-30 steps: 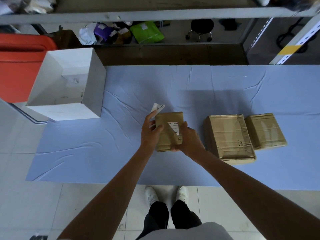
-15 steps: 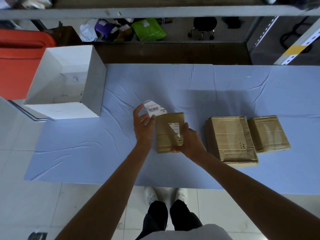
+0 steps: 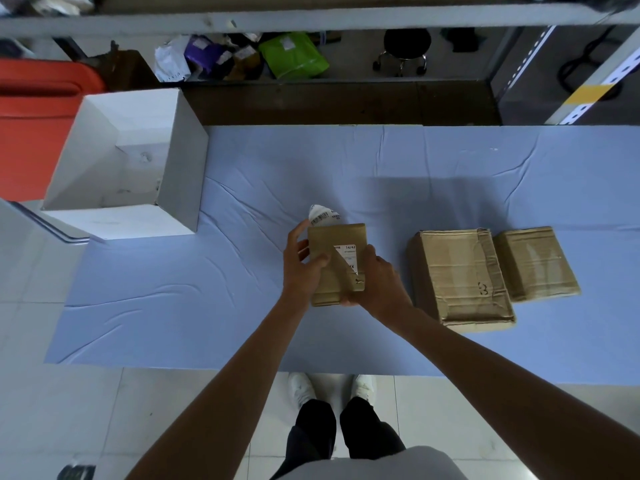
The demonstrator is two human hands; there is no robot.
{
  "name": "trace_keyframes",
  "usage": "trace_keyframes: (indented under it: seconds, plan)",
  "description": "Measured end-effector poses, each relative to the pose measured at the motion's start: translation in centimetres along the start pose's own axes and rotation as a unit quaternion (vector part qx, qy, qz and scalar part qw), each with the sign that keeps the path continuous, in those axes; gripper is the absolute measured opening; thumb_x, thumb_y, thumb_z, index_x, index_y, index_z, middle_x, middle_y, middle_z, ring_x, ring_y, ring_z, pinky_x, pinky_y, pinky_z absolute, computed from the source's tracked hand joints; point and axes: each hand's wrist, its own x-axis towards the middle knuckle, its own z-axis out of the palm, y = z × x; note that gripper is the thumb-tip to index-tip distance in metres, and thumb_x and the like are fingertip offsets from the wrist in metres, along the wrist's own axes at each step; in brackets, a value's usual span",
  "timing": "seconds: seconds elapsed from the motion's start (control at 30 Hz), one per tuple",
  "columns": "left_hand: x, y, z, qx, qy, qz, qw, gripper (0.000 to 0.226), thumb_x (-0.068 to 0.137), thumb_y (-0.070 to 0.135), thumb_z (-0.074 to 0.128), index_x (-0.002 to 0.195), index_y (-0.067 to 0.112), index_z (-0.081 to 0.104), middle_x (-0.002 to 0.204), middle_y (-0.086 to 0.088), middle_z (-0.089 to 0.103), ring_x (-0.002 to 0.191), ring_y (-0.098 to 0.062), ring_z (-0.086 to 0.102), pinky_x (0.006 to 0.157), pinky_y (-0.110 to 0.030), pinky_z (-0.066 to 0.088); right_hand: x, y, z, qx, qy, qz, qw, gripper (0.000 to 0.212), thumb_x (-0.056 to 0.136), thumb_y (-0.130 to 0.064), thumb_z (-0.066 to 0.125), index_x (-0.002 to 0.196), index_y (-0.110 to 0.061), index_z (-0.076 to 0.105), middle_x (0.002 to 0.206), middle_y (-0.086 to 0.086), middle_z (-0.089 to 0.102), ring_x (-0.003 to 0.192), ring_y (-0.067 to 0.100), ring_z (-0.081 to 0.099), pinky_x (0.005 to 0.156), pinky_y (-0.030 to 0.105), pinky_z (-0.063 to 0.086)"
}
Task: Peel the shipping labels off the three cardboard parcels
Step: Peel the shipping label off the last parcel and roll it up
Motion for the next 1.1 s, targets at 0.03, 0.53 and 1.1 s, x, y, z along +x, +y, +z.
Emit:
trace_keyframes:
  seconds: [0.03, 0.53, 1.1]
  plan:
    - [0.0, 0.0, 0.0, 0.001, 0.0, -0.002, 1.0, 0.071, 0.076, -0.01, 0.062, 0.133, 0.03, 0.046, 0.116, -0.011, 0.065, 0.105, -0.026, 0.065, 0.088, -0.046, 0.055, -0.1, 0.0, 0.0, 0.004, 0.004, 0.0, 1.0, 0.095, 0.058, -0.034, 0.09, 0.13, -0.007, 0.033, 0.122, 0.01, 0.059, 0.109, 0.029, 0.061, 0.089, 0.039, 0.055]
    - [-0.7, 0.4, 0.3, 0.078, 0.065, 0.06, 0.993, 0.065, 0.072, -0.007, 0.062, 0.126, 0.027, 0.053, 0.115, -0.004, 0.066, 0.101, -0.018, 0.065, 0.084, -0.037, 0.056, -0.7, -0.4, -0.2, 0.039, 0.017, 0.015, 0.999, 0.094, 0.055, -0.032, 0.092, 0.127, -0.008, 0.037, 0.121, 0.009, 0.059, 0.109, 0.03, 0.06, 0.088, 0.037, 0.053]
    - [-1.6, 0.3, -0.1, 0.05, 0.044, 0.018, 0.998, 0.049, 0.077, 0.011, 0.069, 0.113, 0.043, 0.059, 0.101, 0.0, 0.071, 0.103, -0.018, 0.066, 0.092, -0.049, 0.053, -0.8, -0.3, 0.0, 0.03, 0.017, 0.016, 0.999, 0.092, 0.054, -0.03, 0.092, 0.124, -0.01, 0.036, 0.12, 0.01, 0.059, 0.108, 0.03, 0.059, 0.087, 0.038, 0.052]
